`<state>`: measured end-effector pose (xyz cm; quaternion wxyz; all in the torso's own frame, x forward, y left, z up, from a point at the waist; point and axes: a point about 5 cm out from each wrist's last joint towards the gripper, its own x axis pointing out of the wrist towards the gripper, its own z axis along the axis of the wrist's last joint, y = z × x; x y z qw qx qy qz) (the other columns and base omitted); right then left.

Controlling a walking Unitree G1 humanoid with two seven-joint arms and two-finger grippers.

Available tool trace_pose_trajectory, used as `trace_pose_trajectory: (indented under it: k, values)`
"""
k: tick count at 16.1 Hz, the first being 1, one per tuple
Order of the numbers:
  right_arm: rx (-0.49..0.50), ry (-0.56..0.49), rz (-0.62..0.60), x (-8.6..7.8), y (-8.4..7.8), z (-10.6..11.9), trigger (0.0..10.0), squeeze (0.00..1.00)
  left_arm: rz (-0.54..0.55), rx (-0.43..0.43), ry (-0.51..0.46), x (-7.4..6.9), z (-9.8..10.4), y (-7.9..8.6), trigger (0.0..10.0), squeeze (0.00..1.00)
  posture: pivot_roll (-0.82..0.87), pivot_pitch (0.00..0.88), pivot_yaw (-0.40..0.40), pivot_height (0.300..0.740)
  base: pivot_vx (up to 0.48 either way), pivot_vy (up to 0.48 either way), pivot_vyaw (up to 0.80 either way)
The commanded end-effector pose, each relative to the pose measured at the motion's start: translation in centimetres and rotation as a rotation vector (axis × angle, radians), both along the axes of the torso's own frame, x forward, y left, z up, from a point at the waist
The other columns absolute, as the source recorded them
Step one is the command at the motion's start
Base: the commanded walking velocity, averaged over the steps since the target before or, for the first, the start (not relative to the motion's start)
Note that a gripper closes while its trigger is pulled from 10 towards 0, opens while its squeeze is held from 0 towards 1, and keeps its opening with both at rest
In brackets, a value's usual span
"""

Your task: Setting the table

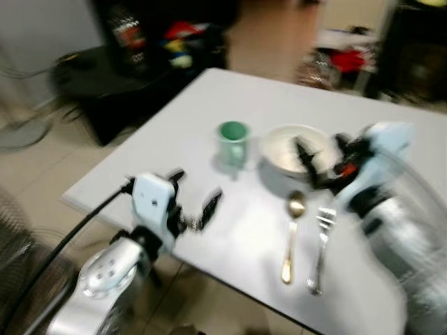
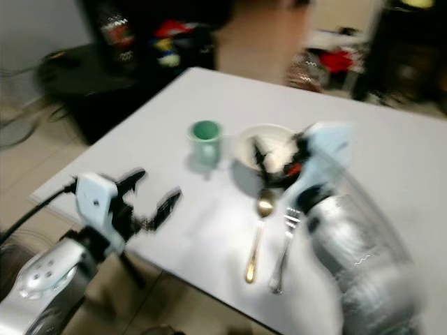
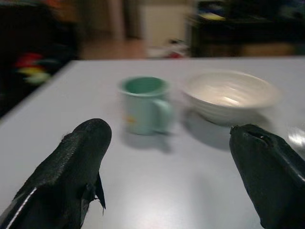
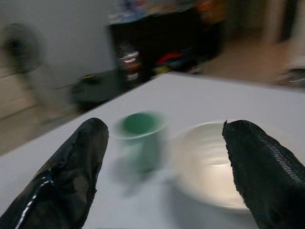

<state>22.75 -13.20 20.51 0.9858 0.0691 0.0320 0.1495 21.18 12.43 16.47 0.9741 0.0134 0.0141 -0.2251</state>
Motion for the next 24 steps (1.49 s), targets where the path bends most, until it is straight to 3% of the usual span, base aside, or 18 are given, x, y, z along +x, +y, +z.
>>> trace_pose_trajectory:
  k: [1, 5, 7, 8, 10, 12, 13, 17, 18, 20, 21, 23, 24]
  values:
    - [-0.030, -0.032, 0.026, -0.5, 0.7, -0.3, 10.0, 1.00, 0.070, 0.026, -0.013, 0.2, 0.0, 0.6, 10.0, 0.00, 0.01, 0.000, 0.076, 0.740, 0.000, 0.000, 0.80]
    - [-0.070, -0.047, 0.017, -1.4, 0.7, -1.1, 10.0, 1.00, 0.129, 0.028, 0.013, -0.1, -0.6, 0.9, 10.0, 0.00, 0.01, 0.000, 0.090, 0.740, 0.000, 0.000, 0.80]
    - [-0.078, -0.060, 0.013, -1.7, 0.7, -1.8, 10.0, 1.00, 0.162, 0.023, 0.013, 0.5, -0.6, 1.0, 10.0, 0.00, 0.00, 0.000, 0.101, 0.740, 0.000, 0.000, 0.80]
    - [-0.092, -0.075, 0.012, -1.7, 0.7, -2.0, 10.0, 1.00, 0.194, 0.018, -0.003, 0.8, -0.6, 1.2, 10.0, 1.00, -0.02, 0.000, 0.099, 0.740, 0.000, 0.000, 0.80]
    - [-0.213, -0.167, 0.005, -1.6, 0.6, -1.1, 10.0, 1.00, 0.259, -0.026, -0.023, 0.9, -0.4, 1.4, 10.0, 1.00, -0.03, 0.000, 0.111, 0.740, 0.000, 0.000, 0.80]
    - [-0.207, -0.194, -0.005, -1.7, 0.1, -0.8, 10.0, 1.00, 0.284, -0.018, -0.077, 1.0, 0.1, 1.4, 10.0, 1.00, -0.03, 0.000, 0.101, 0.740, 0.000, 0.000, 0.80]
    - [-0.256, -0.227, -0.009, -1.5, -0.1, -0.8, 10.0, 1.00, 0.308, -0.013, -0.093, 1.1, 0.1, 1.6, 10.0, 1.00, -0.02, 0.000, 0.095, 0.740, 0.000, 0.000, 0.80]
    - [-0.161, -0.168, -0.013, -1.3, 0.2, -2.0, 10.0, 1.00, 0.287, 0.003, -0.102, 0.8, 0.3, 1.7, 10.0, 1.00, 0.01, 0.000, 0.091, 0.740, 0.000, 0.000, 0.80]
    - [-0.131, -0.153, -0.020, -1.5, 0.3, -2.2, 10.0, 1.00, 0.348, 0.047, -0.122, 0.7, 0.5, 2.2, 10.0, 1.00, 0.02, 0.000, 0.089, 0.740, 0.000, 0.000, 0.80]
    - [-0.121, -0.141, -0.008, -1.5, 0.6, -2.5, 10.0, 1.00, 0.383, -0.007, -0.135, 0.8, 0.8, 2.8, 10.0, 1.00, 0.02, 0.000, 0.088, 0.740, 0.000, 0.000, 0.80]
    - [-0.123, -0.141, -0.006, -1.5, 0.6, -2.5, 10.0, 1.00, 0.383, 0.006, -0.135, 0.8, 0.9, 3.0, 10.0, 1.00, 0.02, 0.000, 0.087, 0.740, 0.000, 0.000, 0.80]
    - [-0.140, -0.129, -0.023, -1.2, 0.2, -3.0, 10.0, 1.00, 0.431, 0.066, -0.124, 0.9, 0.3, 3.6, 10.0, 0.63, 0.02, 0.000, 0.081, 0.740, 0.000, 0.000, 0.80]
    - [-0.116, -0.117, -0.030, -1.2, 0.2, -2.8, 10.0, 1.00, 0.410, 0.062, -0.115, 0.6, 0.3, 3.4, 10.0, 0.34, 0.02, 0.000, 0.078, 0.740, 0.000, 0.000, 0.80]
